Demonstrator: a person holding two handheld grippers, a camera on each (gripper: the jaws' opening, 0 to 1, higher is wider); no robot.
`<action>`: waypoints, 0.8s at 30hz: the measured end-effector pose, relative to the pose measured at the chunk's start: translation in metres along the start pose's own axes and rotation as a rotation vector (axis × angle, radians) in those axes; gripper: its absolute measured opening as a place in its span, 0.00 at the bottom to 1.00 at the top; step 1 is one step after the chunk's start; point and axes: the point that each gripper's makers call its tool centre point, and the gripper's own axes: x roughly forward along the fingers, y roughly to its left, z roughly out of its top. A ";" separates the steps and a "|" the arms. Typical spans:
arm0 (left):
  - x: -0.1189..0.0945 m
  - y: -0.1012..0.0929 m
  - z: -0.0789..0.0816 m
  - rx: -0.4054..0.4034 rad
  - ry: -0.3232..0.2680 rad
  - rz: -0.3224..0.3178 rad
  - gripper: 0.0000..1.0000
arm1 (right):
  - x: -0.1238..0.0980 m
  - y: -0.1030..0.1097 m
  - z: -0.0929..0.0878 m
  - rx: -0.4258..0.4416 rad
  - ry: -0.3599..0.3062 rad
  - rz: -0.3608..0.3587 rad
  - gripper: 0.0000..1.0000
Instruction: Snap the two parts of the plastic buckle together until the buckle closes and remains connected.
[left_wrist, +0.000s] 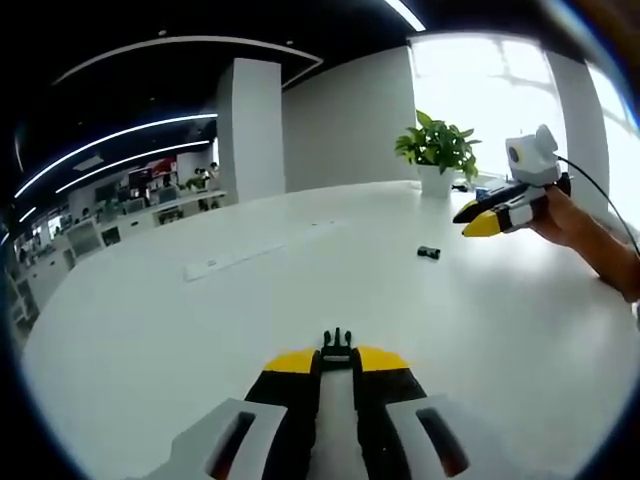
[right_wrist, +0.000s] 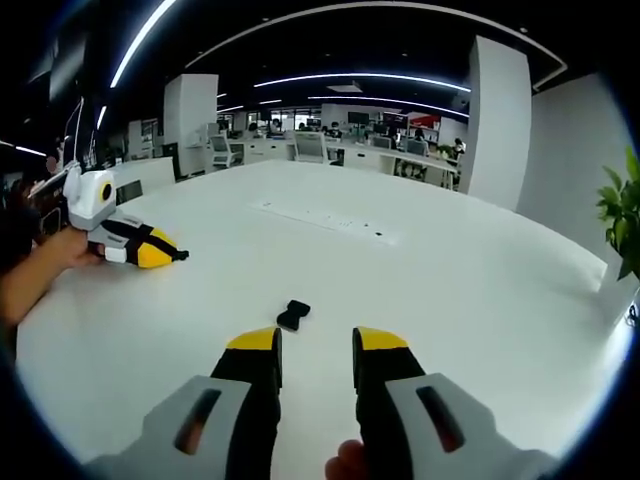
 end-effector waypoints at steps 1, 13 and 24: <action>0.000 0.000 0.000 0.003 0.000 0.000 0.12 | 0.000 0.000 0.000 0.000 0.001 0.001 0.28; -0.001 -0.005 -0.001 0.019 0.008 -0.012 0.12 | 0.007 0.004 -0.006 0.002 0.014 0.010 0.28; -0.001 -0.005 -0.001 0.018 0.007 -0.018 0.12 | 0.023 0.017 -0.013 0.000 0.030 0.047 0.27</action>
